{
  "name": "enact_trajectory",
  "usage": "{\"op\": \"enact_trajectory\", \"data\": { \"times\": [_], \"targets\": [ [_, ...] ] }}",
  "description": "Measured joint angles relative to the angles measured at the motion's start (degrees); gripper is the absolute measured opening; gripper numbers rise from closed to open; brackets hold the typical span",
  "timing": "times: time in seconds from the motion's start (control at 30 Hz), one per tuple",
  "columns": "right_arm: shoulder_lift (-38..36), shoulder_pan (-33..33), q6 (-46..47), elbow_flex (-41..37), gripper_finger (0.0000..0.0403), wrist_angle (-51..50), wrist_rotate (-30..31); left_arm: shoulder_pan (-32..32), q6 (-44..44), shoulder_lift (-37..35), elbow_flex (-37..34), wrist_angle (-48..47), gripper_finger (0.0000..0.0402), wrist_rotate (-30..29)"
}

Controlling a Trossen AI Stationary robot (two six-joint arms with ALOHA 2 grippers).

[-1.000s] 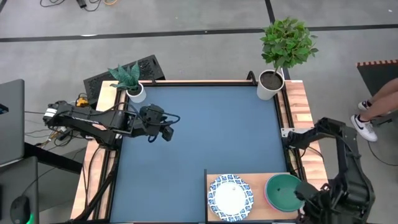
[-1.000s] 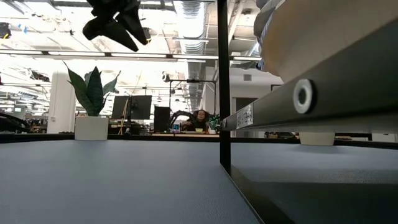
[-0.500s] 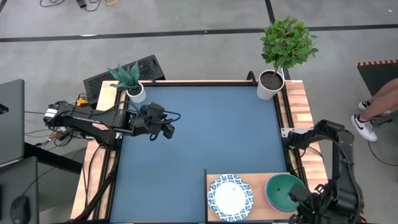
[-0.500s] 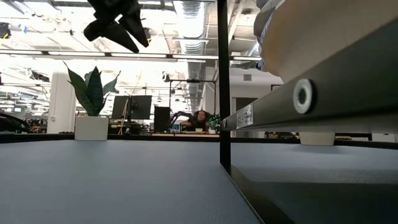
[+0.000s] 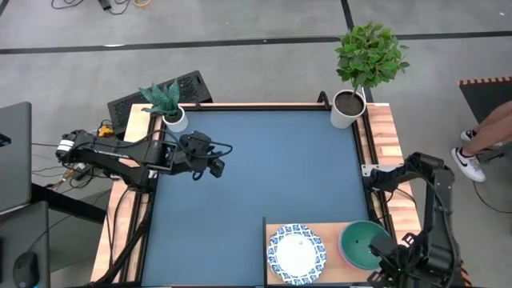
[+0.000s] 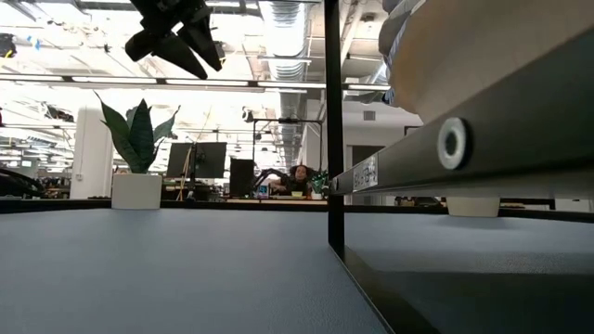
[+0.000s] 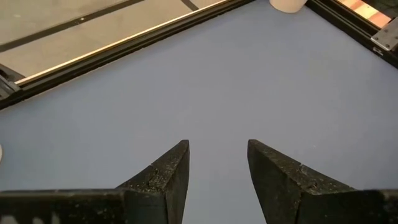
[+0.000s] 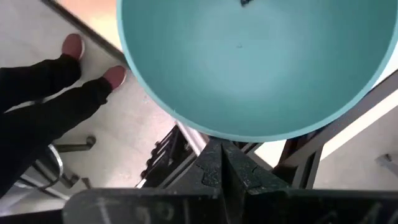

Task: Place and stack bowls onto a shelf
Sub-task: Stack the green bowl on the blue bowl on the shelf

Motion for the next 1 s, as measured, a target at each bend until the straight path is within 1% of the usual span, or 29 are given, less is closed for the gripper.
{"op": "enact_trajectory", "data": {
  "times": [0.2,0.33,0.4,0.5,0.8,1.0],
  "targets": [
    [-0.02,-0.39,-0.02,-1.61,0.0017,-0.10,0.05,0.04,0.30,0.00,0.00,0.00,0.0147,-0.72],
    [-0.05,-1.07,-0.65,-0.51,0.0019,-0.17,0.08,0.04,0.50,0.00,0.00,-0.02,0.0147,-0.71],
    [-0.57,-1.14,-1.47,1.18,0.0019,0.11,0.86,0.04,0.50,0.00,0.00,-0.02,0.0147,-0.71],
    [-1.99,-1.07,-0.91,1.49,0.0017,-0.11,3.39,0.04,0.50,0.00,0.00,-0.04,0.0147,-0.51],
    [-2.29,-0.45,2.31,-4.04,0.0017,-0.02,1.79,0.04,0.54,0.00,0.00,-1.16,0.0147,-0.56],
    [-2.29,-1.10,1.97,-4.87,0.0017,-0.04,1.79,0.04,0.52,0.00,0.00,-1.14,0.0147,-0.71]
  ]
}}
